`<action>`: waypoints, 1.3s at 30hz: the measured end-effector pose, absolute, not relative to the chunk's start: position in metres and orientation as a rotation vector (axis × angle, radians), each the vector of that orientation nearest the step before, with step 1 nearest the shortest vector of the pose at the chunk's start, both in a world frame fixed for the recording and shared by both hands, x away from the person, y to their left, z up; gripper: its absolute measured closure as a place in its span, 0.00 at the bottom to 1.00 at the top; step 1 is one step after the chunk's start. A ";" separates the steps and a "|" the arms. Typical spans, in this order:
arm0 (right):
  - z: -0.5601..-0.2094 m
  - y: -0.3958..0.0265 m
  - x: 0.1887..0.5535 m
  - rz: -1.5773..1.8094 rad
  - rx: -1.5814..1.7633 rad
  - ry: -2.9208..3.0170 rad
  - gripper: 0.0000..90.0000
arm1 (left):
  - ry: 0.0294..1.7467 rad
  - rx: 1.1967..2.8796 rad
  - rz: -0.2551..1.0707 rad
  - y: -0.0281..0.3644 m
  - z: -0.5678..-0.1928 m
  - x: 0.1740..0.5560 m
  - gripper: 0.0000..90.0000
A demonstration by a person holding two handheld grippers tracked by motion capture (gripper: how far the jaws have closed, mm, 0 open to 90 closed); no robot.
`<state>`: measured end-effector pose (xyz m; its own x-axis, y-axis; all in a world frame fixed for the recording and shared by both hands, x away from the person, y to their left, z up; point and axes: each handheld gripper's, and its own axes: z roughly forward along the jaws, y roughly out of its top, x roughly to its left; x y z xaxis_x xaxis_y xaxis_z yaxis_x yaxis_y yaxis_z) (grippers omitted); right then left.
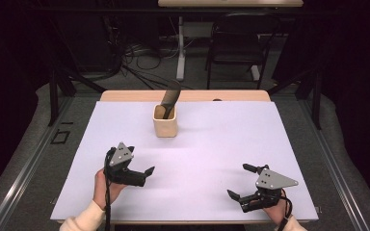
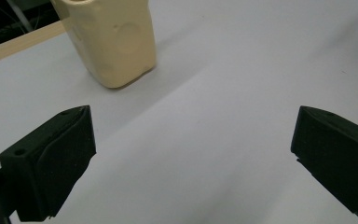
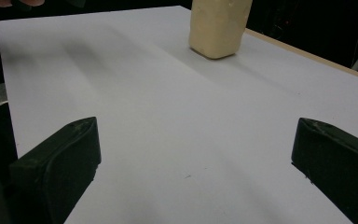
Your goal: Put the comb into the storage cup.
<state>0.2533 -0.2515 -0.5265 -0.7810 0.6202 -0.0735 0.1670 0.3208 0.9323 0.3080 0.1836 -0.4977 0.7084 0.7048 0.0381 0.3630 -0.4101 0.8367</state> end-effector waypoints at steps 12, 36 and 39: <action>-0.527 -0.251 0.253 1.455 0.696 2.175 0.01 | 0.814 2.023 0.501 0.190 -0.504 0.291 0.00; -0.527 -0.251 0.254 1.452 0.700 2.178 0.01 | 0.852 1.988 0.552 0.219 -0.515 0.266 0.00; -0.527 -0.251 0.254 1.452 0.700 2.178 0.01 | 0.857 1.974 0.558 0.223 -0.516 0.264 0.00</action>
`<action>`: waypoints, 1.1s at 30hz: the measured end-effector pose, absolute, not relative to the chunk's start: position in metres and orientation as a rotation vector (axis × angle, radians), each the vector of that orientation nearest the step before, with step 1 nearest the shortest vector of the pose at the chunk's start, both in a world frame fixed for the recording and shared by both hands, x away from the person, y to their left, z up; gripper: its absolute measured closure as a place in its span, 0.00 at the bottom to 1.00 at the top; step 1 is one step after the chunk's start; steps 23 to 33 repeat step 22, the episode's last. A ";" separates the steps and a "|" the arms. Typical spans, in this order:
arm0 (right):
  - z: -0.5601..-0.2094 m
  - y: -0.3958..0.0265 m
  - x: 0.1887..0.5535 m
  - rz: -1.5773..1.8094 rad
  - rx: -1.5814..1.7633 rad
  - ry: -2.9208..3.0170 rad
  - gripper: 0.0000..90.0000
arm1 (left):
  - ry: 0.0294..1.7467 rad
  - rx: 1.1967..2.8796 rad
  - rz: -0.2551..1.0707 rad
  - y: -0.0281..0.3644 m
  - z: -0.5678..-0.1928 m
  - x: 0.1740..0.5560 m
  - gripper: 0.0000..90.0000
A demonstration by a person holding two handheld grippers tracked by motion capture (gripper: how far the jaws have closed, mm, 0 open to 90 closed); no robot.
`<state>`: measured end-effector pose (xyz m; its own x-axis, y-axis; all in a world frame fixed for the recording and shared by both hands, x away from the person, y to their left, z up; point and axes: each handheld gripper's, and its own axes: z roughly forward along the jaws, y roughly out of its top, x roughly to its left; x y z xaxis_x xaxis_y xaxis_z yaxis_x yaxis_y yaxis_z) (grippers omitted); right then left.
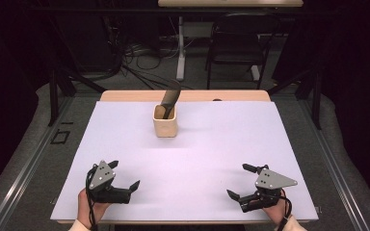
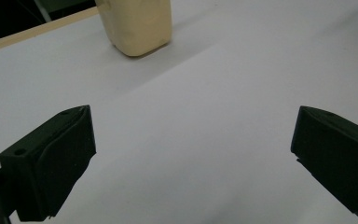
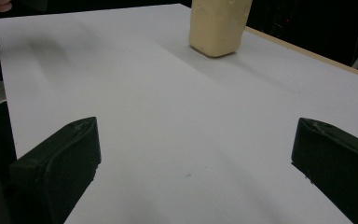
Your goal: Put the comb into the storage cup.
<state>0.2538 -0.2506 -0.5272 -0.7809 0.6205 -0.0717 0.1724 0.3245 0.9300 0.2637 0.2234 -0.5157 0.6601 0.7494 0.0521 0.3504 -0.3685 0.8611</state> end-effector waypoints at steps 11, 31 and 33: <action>-0.528 -0.250 0.254 1.451 0.704 2.180 0.01 | 0.855 1.968 0.567 0.232 -0.519 0.256 0.00; -0.528 -0.250 0.255 1.441 0.708 2.190 0.01 | 0.855 1.966 0.572 0.233 -0.522 0.250 0.00; -0.528 -0.250 0.255 1.441 0.708 2.190 0.01 | 0.855 1.966 0.572 0.233 -0.522 0.250 0.00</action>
